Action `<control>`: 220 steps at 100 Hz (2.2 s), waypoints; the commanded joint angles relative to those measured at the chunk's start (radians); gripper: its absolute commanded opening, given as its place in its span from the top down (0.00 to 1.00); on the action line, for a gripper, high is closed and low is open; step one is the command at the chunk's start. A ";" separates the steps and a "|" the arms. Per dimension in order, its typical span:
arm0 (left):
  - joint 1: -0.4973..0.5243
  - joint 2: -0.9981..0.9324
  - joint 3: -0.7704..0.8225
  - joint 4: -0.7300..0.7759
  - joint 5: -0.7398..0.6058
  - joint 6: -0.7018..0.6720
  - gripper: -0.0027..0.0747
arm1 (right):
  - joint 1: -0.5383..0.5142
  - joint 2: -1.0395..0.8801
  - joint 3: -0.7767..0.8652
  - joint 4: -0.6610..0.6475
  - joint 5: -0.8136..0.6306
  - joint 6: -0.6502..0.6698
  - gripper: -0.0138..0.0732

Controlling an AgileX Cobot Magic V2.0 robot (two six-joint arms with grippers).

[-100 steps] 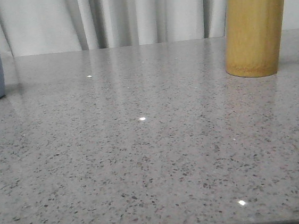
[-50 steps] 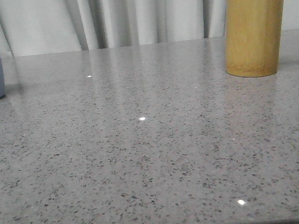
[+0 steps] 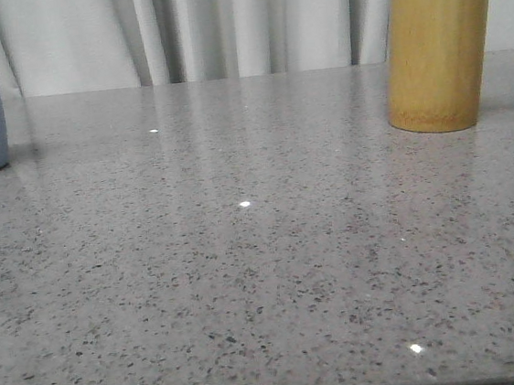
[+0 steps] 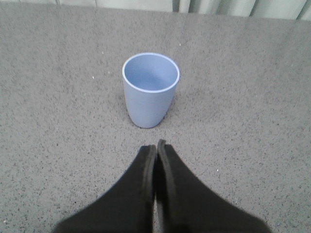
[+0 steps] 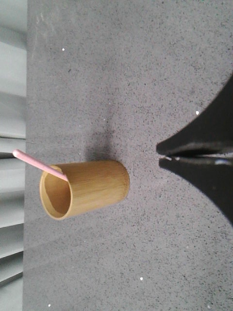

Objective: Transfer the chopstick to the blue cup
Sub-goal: 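Lower the open left gripper around the blue cup's rim and close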

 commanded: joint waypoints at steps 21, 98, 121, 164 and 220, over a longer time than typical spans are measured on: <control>-0.008 0.019 -0.036 -0.024 -0.053 0.032 0.98 | -0.002 0.025 -0.033 0.007 -0.046 -0.001 0.87; -0.008 0.055 -0.063 -0.040 -0.107 0.098 0.19 | -0.002 0.025 -0.033 0.007 -0.034 -0.001 0.23; -0.008 0.219 -0.183 -0.040 -0.101 0.096 0.19 | -0.002 0.025 -0.033 0.007 -0.034 -0.001 0.23; -0.008 0.627 -0.448 -0.040 -0.031 0.094 0.19 | -0.002 0.025 -0.033 0.007 -0.034 -0.001 0.23; -0.006 0.820 -0.502 -0.014 -0.010 0.094 0.19 | -0.002 0.025 -0.033 0.007 -0.034 -0.001 0.23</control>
